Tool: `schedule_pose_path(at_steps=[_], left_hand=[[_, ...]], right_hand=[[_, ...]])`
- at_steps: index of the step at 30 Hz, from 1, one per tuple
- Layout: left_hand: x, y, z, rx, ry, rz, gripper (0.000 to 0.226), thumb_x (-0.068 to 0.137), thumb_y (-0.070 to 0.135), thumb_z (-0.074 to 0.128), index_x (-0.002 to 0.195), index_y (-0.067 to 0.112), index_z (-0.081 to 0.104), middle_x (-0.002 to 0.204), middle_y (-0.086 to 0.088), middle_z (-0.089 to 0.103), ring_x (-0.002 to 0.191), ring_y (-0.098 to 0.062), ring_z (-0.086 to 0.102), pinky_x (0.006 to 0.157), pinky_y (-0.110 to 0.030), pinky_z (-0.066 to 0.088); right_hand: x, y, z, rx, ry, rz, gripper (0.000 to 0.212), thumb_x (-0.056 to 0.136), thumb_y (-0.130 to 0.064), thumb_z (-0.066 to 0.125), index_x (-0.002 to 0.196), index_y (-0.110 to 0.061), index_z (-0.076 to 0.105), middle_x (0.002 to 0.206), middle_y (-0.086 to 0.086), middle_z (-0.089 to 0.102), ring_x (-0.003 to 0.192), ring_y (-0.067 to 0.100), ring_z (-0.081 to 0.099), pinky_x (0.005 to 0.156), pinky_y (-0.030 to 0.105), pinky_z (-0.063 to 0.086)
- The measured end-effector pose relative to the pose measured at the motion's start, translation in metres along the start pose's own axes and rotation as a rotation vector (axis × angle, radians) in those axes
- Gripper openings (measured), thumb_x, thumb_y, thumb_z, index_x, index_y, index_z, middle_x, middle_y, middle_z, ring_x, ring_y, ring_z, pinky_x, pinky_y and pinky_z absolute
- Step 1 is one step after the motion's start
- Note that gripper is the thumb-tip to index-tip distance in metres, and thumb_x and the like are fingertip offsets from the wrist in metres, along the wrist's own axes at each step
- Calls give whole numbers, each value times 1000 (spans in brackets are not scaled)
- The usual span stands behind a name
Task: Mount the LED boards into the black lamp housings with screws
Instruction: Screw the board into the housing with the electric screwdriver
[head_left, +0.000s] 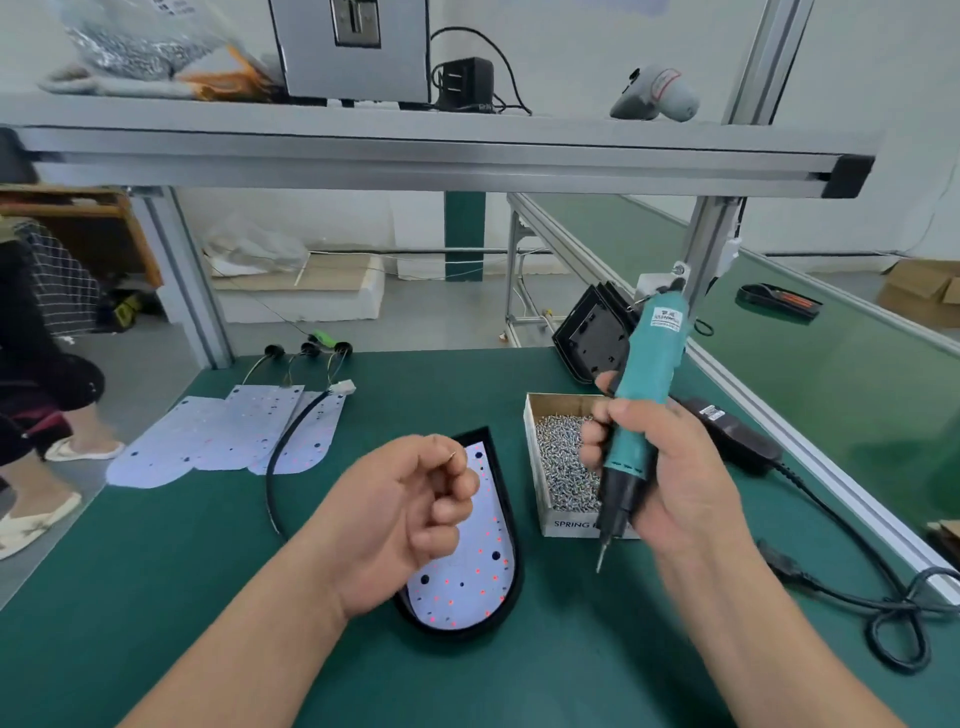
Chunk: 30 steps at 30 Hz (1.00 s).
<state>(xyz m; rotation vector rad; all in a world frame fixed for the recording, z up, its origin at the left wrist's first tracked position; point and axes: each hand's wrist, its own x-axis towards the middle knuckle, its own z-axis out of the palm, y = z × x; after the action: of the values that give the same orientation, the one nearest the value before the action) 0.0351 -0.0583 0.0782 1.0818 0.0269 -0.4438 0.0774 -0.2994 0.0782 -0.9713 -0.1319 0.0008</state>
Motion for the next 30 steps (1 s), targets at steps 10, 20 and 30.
schedule_pose_path(at_steps=[10,20,30], left_hand=[[-6,-9,-8,390,44,116,6,81,19,63,76,21,61,77,-7,60,57,-13,30,45,-22,26],[-2,-12,-17,396,125,181,9,98,20,75,92,15,79,79,-2,63,56,-14,24,46,-21,26],[1,-15,-22,444,119,137,19,101,4,68,101,15,84,98,-10,81,51,-11,30,47,-19,35]], right_hand=[[4,23,54,303,-47,-127,21,95,-32,65,105,-13,64,71,-2,48,54,11,45,52,24,42],[-1,31,38,309,79,-104,14,97,-28,63,101,-14,63,71,-2,48,54,11,44,52,24,41],[-2,36,42,351,70,-148,13,101,-28,62,101,-15,63,71,-2,49,57,11,46,55,25,43]])
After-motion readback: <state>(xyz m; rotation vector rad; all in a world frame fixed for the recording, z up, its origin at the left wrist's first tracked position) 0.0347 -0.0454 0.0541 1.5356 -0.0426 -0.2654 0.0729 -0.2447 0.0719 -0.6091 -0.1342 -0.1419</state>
